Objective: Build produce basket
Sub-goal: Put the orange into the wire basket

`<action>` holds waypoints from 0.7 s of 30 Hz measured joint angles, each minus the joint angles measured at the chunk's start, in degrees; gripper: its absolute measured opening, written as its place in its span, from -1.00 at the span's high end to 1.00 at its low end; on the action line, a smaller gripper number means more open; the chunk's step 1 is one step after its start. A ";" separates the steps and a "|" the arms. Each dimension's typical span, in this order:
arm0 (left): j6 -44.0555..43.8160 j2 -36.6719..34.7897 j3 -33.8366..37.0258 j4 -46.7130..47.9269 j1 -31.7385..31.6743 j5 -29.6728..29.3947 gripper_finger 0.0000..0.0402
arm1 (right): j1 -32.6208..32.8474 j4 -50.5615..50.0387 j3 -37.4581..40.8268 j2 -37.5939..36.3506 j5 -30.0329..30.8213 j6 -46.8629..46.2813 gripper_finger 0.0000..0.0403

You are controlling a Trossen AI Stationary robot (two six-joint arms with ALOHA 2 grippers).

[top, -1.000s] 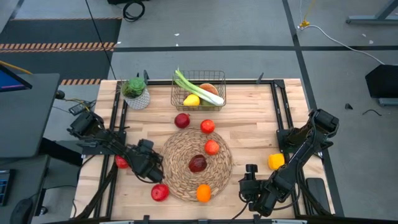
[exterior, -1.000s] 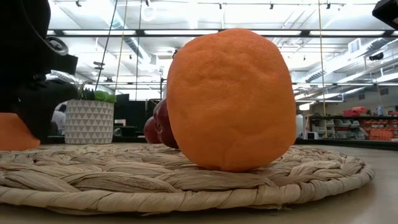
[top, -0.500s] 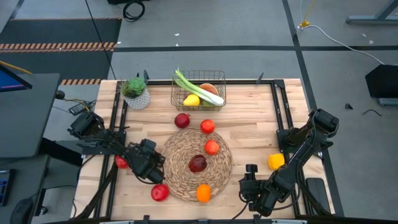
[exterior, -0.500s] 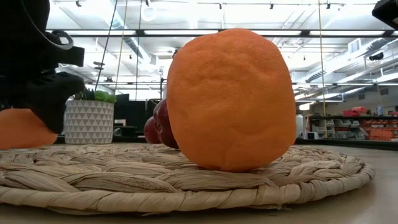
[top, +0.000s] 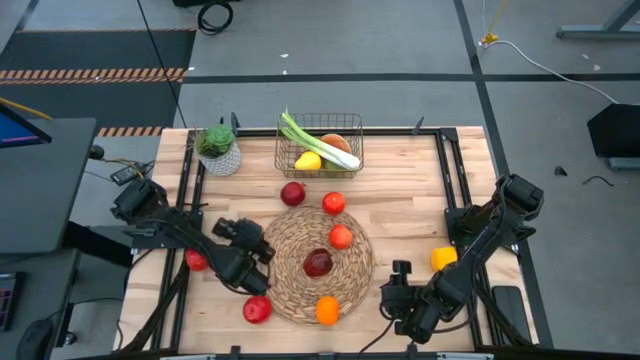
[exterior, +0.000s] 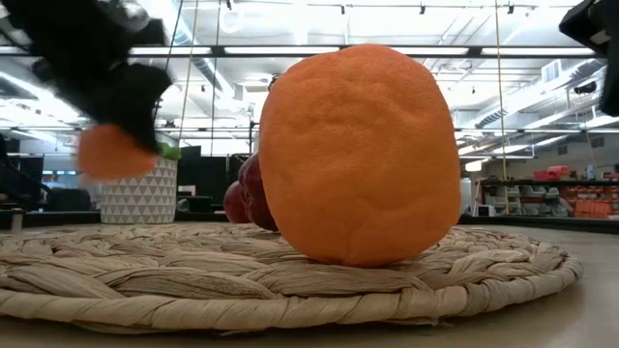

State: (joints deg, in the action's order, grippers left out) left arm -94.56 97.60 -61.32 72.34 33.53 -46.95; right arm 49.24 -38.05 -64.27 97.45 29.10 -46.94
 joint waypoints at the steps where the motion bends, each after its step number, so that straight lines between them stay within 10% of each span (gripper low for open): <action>1: 1.97 0.00 -1.13 0.21 -0.39 -3.01 -0.56 | -0.22 0.36 0.00 0.00 0.42 0.00 -0.03; 21: 42.18 -0.04 -6.65 -7.36 -22.60 -25.94 -0.56 | -6.47 3.91 0.00 0.00 0.78 -6.18 -0.03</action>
State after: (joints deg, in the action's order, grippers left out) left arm -52.38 97.56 -67.96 64.97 10.93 -72.89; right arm 42.77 -34.14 -64.27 97.45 29.88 -53.12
